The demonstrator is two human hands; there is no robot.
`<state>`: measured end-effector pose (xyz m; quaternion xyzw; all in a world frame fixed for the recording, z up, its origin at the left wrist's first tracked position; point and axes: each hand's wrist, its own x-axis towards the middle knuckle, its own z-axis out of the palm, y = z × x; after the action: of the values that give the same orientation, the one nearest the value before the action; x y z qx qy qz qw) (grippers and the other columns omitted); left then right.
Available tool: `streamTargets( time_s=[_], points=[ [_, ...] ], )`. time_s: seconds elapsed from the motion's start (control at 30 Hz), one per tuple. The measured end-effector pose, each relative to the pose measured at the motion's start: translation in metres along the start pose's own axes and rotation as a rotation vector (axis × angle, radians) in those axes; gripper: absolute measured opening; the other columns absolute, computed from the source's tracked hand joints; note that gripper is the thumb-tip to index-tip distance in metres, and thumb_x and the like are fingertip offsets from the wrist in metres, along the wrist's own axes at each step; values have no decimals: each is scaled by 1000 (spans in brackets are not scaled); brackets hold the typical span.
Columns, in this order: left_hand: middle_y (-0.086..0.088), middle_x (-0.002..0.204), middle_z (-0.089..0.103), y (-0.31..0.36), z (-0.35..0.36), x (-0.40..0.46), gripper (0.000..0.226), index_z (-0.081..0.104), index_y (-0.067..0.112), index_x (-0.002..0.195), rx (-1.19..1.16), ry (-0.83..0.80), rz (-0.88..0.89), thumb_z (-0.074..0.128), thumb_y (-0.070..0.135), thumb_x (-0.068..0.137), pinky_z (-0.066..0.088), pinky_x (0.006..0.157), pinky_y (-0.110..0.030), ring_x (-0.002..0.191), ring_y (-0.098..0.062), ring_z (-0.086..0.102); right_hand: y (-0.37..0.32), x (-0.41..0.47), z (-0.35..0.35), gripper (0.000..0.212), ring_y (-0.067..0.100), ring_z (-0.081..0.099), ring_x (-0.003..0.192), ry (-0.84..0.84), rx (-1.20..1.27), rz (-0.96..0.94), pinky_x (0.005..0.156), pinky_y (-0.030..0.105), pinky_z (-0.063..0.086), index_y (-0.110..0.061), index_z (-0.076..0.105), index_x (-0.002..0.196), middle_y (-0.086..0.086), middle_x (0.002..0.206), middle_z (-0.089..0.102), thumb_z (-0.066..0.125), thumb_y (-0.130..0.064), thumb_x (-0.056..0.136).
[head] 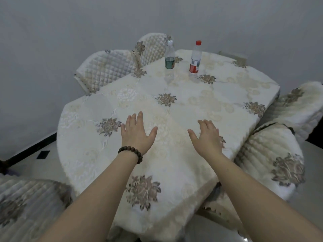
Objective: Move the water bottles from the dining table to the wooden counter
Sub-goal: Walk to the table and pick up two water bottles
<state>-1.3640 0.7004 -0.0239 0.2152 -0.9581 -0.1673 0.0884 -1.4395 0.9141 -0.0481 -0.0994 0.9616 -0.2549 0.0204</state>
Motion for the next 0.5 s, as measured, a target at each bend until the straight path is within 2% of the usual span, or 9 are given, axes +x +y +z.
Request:
streamTargets(
  time_s=[0.27, 0.5],
  points=[
    [-8, 154, 24, 14, 22, 91, 77, 16, 12, 151, -188, 10, 63, 48, 50, 92, 19, 116, -41, 143, -22, 19, -8, 75, 11, 62, 24, 16, 146, 15, 51, 81, 119, 46, 11, -10, 34, 145, 11, 154, 29, 44, -46, 95],
    [-6, 155, 23, 34, 47, 241, 85, 16, 12, 151, -432, 8, 19, 57, 50, 87, 23, 115, -43, 142, -22, 21, -21, 163, 20, 64, 20, 10, 148, 43, 59, 185, 121, 43, 8, -14, 29, 147, 5, 157, 24, 42, -49, 96]
  ],
)
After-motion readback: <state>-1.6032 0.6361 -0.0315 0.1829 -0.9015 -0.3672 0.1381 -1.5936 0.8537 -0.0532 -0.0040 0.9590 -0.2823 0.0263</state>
